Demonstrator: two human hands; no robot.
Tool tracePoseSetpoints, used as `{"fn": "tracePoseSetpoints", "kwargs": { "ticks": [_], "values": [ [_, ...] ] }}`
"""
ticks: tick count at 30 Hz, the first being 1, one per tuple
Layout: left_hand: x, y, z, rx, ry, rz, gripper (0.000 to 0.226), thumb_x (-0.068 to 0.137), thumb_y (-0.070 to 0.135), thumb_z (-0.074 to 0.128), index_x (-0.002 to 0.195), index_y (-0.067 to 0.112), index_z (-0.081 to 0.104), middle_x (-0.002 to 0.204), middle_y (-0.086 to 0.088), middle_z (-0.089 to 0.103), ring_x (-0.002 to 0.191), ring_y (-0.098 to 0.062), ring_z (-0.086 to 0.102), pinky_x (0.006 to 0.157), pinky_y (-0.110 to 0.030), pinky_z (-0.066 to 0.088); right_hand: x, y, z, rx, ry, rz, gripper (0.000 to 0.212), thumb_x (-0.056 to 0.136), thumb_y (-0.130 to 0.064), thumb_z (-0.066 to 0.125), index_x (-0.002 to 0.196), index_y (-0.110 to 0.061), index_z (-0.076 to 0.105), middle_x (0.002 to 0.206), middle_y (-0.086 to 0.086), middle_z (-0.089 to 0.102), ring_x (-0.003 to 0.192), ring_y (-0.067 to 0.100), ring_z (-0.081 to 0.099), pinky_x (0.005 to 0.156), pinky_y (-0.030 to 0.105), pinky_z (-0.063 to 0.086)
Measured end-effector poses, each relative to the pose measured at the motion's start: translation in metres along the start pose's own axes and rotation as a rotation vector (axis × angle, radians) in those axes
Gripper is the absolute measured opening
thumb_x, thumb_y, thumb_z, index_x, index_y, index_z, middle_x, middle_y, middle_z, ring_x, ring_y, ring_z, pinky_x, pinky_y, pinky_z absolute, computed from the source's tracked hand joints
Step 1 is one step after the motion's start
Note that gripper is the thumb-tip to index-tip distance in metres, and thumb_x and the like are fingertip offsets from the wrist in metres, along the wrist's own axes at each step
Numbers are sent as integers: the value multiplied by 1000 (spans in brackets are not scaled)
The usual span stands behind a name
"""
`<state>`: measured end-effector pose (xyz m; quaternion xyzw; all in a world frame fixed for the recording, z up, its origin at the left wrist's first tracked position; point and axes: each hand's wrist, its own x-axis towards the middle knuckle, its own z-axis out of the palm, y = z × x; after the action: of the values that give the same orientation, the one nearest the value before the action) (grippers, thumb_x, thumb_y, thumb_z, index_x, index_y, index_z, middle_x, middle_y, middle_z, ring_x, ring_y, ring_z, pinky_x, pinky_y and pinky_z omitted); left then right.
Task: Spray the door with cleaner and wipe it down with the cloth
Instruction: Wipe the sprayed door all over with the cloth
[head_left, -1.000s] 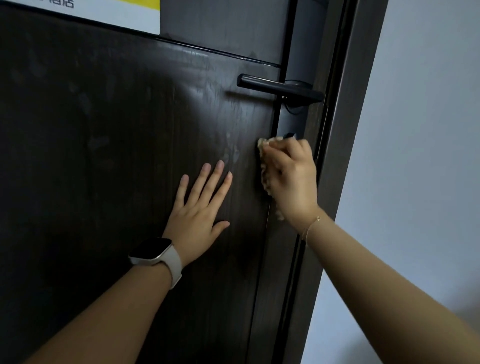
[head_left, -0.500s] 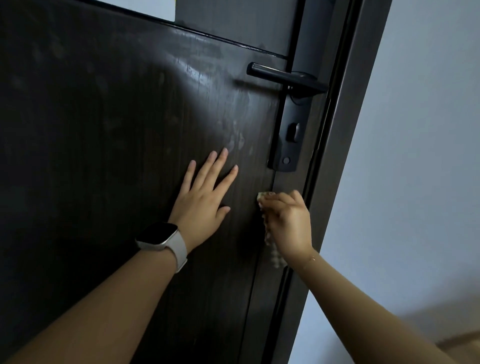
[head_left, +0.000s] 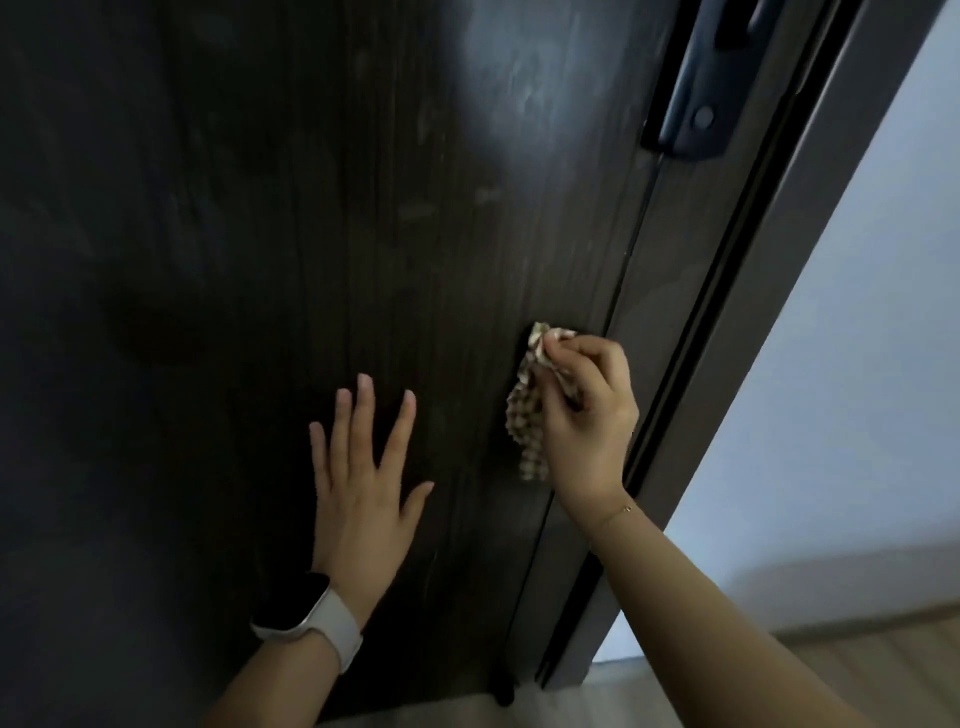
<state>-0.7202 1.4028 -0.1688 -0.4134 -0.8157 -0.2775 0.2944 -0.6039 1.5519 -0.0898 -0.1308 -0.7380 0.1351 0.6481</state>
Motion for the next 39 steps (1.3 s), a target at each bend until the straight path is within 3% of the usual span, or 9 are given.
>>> {"fn": "tracePoseSetpoints", "kwargs": {
  "ticks": [6, 13, 16, 20, 24, 27, 30, 34, 39],
  "values": [
    [-13, -29, 15, 46, -26, 43, 109, 76, 32, 79, 155, 29, 4, 162, -7, -18, 150, -28, -13, 118, -58, 7, -103, 30, 27, -89, -74, -45, 23, 85, 7, 68, 106, -1, 73, 98, 7, 57, 88, 25, 58, 78, 27, 47],
    [-25, -44, 20, 95, -15, 75, 106, 79, 34, 77, 155, 28, 3, 161, -14, -14, 148, -27, -17, 121, -48, -4, -241, 50, 37, -105, -398, 265, 14, 83, -1, 65, 93, -4, 74, 89, -1, 53, 79, 29, 60, 71, 25, 45],
    [-35, -46, 34, 146, -61, 165, 113, 76, 41, 78, 155, 30, -2, 161, -13, -13, 148, -27, -20, 120, -48, -10, -233, 36, 44, -69, -283, 304, 17, 82, 4, 66, 96, -3, 73, 92, 2, 57, 84, 27, 61, 78, 25, 48],
    [-33, -54, 48, 205, -69, 213, 116, 75, 50, 73, 154, 31, -10, 156, -7, -34, 145, -28, -28, 116, -50, -18, -208, 22, 59, 11, -80, 307, 17, 84, 8, 70, 100, 2, 73, 97, 8, 61, 92, 24, 62, 84, 31, 51],
    [-30, -58, 51, 205, -68, 245, 114, 78, 53, 68, 152, 31, -15, 152, -6, -40, 142, -29, -33, 111, -53, -16, -257, 38, 64, -45, -188, 254, 17, 82, 8, 67, 94, -4, 69, 100, 2, 59, 90, 23, 59, 80, 29, 49],
    [-30, -59, 51, 202, -73, 249, 114, 80, 54, 68, 151, 31, -19, 150, -5, -43, 140, -28, -35, 111, -51, -21, -303, 49, 62, -82, -307, 365, 15, 81, 5, 66, 92, -5, 69, 97, -4, 54, 83, 28, 60, 72, 36, 49],
    [-28, -59, 50, 203, -82, 244, 115, 81, 56, 67, 150, 32, -22, 147, -3, -47, 138, -26, -38, 112, -48, -25, -296, 42, 65, -49, -248, 408, 13, 86, -1, 66, 97, -6, 70, 94, -2, 55, 81, 26, 59, 70, 37, 50],
    [-28, -59, 50, 191, -90, 248, 113, 81, 57, 64, 149, 33, -23, 145, -2, -50, 136, -25, -42, 111, -48, -26, -249, 28, 76, 6, 16, 334, 8, 82, 9, 71, 90, 7, 71, 84, 12, 59, 77, 22, 59, 73, 26, 50],
    [-27, -58, 49, 189, -93, 235, 117, 80, 56, 68, 148, 34, -24, 151, -7, -42, 135, -24, -44, 111, -47, -27, -293, 34, 79, 23, -98, 465, 8, 84, 6, 69, 89, 0, 71, 86, 5, 60, 77, 24, 61, 66, 43, 53]
  ]
}}
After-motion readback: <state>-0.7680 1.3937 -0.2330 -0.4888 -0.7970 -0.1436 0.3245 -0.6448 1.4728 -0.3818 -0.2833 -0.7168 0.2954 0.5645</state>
